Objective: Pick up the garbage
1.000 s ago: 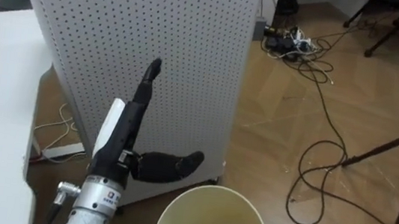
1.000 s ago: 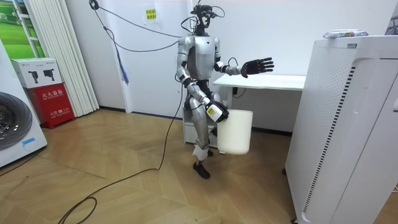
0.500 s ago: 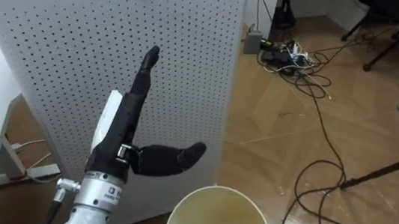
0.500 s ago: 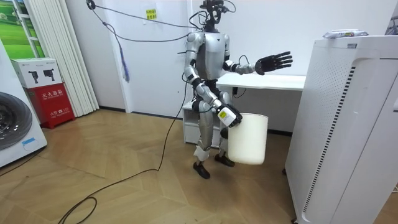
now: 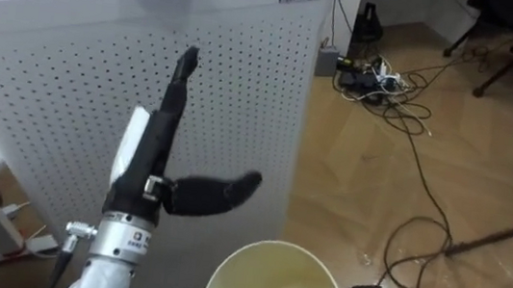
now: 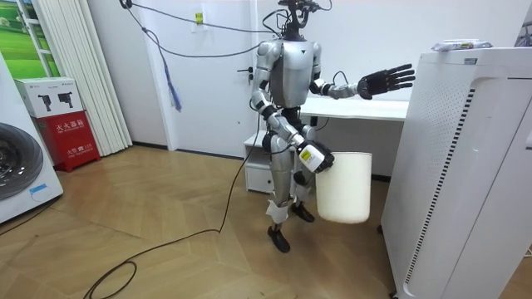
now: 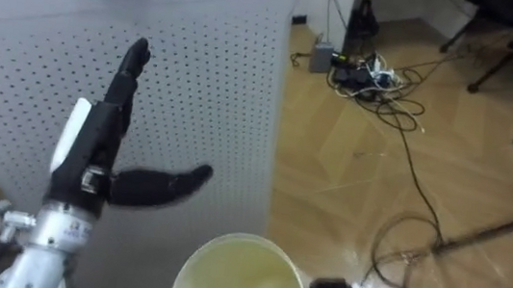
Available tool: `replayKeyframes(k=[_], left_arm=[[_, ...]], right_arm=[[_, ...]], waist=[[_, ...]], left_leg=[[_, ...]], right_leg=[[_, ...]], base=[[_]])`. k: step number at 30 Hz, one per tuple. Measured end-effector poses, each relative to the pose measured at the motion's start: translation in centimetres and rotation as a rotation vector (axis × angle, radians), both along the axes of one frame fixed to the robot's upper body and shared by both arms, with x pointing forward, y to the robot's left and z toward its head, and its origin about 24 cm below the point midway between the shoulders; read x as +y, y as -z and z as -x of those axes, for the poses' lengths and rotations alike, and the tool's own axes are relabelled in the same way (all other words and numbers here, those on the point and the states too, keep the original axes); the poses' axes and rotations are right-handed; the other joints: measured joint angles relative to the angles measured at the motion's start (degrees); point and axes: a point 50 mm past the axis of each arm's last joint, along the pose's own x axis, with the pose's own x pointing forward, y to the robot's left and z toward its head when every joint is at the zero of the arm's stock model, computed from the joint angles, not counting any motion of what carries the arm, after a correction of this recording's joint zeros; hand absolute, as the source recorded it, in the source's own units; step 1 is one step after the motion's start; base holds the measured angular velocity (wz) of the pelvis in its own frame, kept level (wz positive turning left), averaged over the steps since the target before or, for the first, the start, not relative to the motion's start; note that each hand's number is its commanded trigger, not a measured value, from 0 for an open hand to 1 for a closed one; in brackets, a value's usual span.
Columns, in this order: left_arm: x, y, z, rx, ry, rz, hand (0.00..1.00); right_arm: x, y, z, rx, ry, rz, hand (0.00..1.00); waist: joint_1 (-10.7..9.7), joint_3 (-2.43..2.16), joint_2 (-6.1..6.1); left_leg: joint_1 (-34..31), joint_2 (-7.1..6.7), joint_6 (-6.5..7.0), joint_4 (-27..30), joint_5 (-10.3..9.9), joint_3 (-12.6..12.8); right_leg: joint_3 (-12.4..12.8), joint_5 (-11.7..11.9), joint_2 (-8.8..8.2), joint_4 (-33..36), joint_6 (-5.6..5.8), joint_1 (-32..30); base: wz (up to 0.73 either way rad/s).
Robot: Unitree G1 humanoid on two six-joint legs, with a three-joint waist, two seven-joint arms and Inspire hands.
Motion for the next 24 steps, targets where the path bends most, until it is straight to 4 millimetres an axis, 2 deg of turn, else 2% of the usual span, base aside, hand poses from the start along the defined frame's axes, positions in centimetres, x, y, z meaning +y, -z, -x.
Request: replayKeyframes(k=[1,3,6,8,13,17,21,24], left_arm=[[-0.1,-0.1,0.1,-0.007,0.003,-0.019,0.00],[-0.2,-0.3,0.2,-0.026,0.001,-0.040,0.00],[-0.2,-1.0,0.4,-0.072,-0.019,-0.064,0.00],[0.0,-1.2,0.3,-0.086,-0.033,-0.097,0.00],[-0.1,-2.0,0.6,-0.135,-0.046,-0.120,0.00],[-0.1,-2.3,0.7,-0.164,-0.060,-0.136,0.00],[0.2,-3.3,0.9,-0.218,-0.092,-0.147,0.00],[0.4,-3.9,1.2,-0.273,-0.114,-0.147,0.00]], right_arm=[[-0.2,0.2,0.2,0.009,0.004,0.003,1.00],[-0.4,0.1,0.2,0.008,0.008,0.009,1.00],[-1.1,0.1,0.2,0.010,0.021,0.029,1.00],[-1.0,0.3,0.5,0.019,0.018,0.021,1.00],[-0.4,0.5,0.7,0.029,-0.004,-0.005,1.00],[0.2,1.1,1.0,0.055,-0.011,-0.028,1.00],[0.3,1.5,1.4,0.082,-0.042,-0.037,1.00],[0.2,1.5,1.4,0.084,-0.055,-0.033,1.00]], waist=[[-0.78,0.07,-0.12],[-1.32,0.07,-0.34],[-0.49,0.19,-1.18],[0.45,0.05,-1.55],[1.76,0.03,-1.56],[2.12,-0.08,-1.77],[2.16,-0.08,-1.77],[2.18,-0.13,-1.85]], left_leg=[[0.45,-0.06,0.16,-0.80,0.41,1.84],[1.29,0.05,0.11,-1.42,0.65,3.64],[2.47,-0.39,0.02,-1.92,0.73,3.62],[2.98,-0.69,0.04,-1.96,0.73,3.61],[3.50,-1.86,0.85,-1.76,1.13,3.44],[3.88,-2.22,0.90,-1.75,1.16,2.73],[3.88,-2.41,1.23,-1.98,1.37,4.47],[3.96,-2.55,1.23,-2.32,1.38,4.53]], right_leg=[[-0.38,0.00,0.26,-0.96,0.00,1.49],[-1.26,-0.01,0.51,-2.44,0.01,3.38],[-1.72,0.06,0.51,-4.39,0.13,5.12],[-1.70,0.20,0.71,-5.15,0.36,6.14],[-1.67,0.61,0.21,-7.15,1.42,8.27],[-1.83,0.54,0.12,-7.97,1.76,9.58],[-1.95,0.41,-0.20,-8.09,1.98,9.83],[-1.89,0.34,-0.35,-8.10,2.10,9.83]], base=[[0.21],[0.33],[0.15],[0.08],[0.16],[0.20],[0.05],[0.00]])
